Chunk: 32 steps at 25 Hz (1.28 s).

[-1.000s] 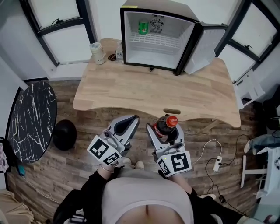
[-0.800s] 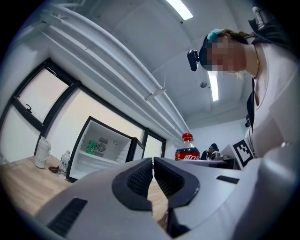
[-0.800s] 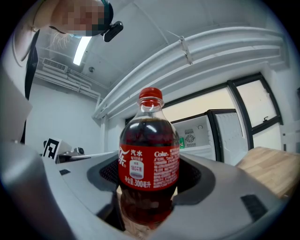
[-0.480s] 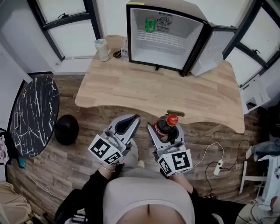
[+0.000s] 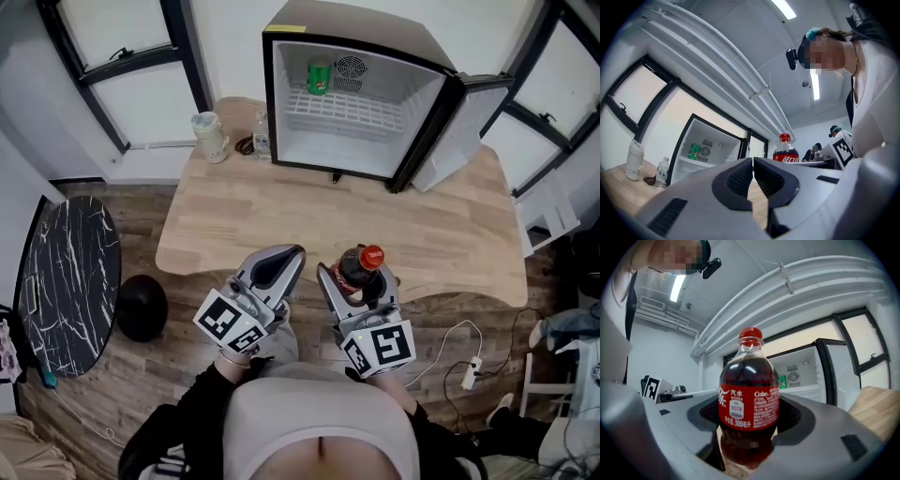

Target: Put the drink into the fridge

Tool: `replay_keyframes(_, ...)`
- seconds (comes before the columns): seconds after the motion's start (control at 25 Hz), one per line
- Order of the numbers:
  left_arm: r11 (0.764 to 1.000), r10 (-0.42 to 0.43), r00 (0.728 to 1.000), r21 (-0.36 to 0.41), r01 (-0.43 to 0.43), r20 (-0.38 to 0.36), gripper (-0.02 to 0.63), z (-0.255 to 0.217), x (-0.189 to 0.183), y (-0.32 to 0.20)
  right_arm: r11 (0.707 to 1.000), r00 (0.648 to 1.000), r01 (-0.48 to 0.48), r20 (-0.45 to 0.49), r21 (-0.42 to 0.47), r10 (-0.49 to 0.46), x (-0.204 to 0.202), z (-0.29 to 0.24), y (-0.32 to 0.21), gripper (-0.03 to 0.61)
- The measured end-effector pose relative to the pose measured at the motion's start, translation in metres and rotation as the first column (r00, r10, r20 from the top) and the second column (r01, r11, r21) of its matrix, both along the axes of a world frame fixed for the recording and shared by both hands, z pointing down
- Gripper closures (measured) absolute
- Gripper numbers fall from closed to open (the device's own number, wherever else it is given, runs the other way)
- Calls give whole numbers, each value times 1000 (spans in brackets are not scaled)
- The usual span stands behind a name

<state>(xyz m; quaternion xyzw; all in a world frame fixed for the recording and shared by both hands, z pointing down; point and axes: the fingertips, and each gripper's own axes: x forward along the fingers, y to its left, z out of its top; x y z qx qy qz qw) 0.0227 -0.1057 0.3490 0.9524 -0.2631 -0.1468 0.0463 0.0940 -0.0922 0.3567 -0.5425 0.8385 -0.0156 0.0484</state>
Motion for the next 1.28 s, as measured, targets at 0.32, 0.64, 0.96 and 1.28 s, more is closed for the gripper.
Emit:
replay_keyframes(0.32, 999, 33, 999, -16, -32, 14, 603, 0, -2, -99, 999, 999, -41, -3, -27, 41, -1, 0, -93, 253)
replay_keyframes(0.64, 998, 70, 997, -6, -70, 26, 603, -7, -4, -169, 996, 997, -81, 7, -30, 81, -5, -4, -162, 253)
replay_keyframes(0.96, 994, 108, 993, -41, -106, 46, 603, 5, 8, -215, 992, 993, -117, 7, -44, 118, 6, -1, -203, 253)
replay_keyframes(1.28, 997, 63, 998, -38, -62, 28, 603, -3, 20, -230, 994, 995, -98, 21, -38, 98, 24, -8, -224, 253)
